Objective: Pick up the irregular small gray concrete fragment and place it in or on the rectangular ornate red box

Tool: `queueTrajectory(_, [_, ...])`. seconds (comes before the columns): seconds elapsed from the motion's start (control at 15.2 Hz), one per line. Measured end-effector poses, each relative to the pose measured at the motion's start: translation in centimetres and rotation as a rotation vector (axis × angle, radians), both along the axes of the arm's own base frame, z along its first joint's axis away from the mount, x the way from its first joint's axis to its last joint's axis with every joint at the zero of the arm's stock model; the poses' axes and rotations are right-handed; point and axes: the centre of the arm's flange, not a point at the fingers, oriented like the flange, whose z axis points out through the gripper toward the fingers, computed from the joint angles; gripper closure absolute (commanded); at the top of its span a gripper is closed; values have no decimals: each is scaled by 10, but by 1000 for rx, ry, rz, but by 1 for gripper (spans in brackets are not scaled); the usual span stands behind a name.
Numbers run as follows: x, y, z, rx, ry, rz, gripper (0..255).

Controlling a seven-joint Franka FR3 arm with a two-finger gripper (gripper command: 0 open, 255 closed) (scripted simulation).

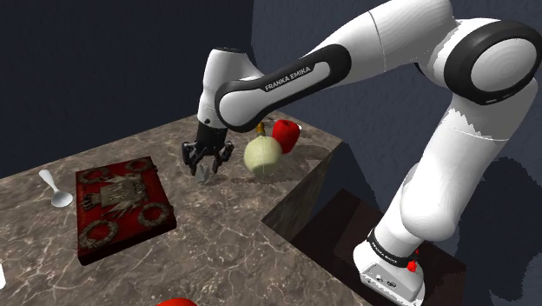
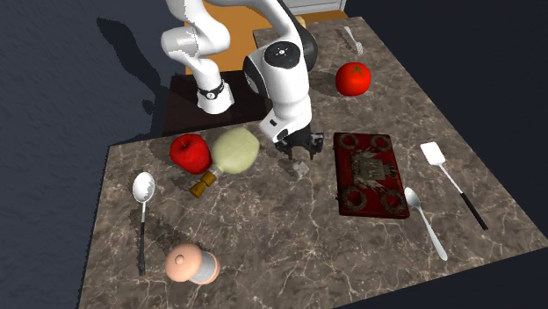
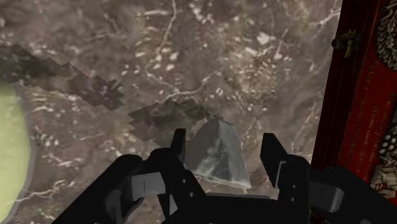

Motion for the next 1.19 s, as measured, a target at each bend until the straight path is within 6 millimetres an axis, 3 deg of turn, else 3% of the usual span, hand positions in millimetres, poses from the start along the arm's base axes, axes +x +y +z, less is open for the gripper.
queueTrajectory(0.73, [0, 0, 7, 0, -1, 0, 255])
queueTrajectory(0.79, [0, 0, 7, 0, -1, 0, 0])
queueTrajectory(0.92, [6, -5, 9, 8, 4, 27, 0])
queueTrajectory(1.19, [40, -30, 24, 47, 9, 303, 0])
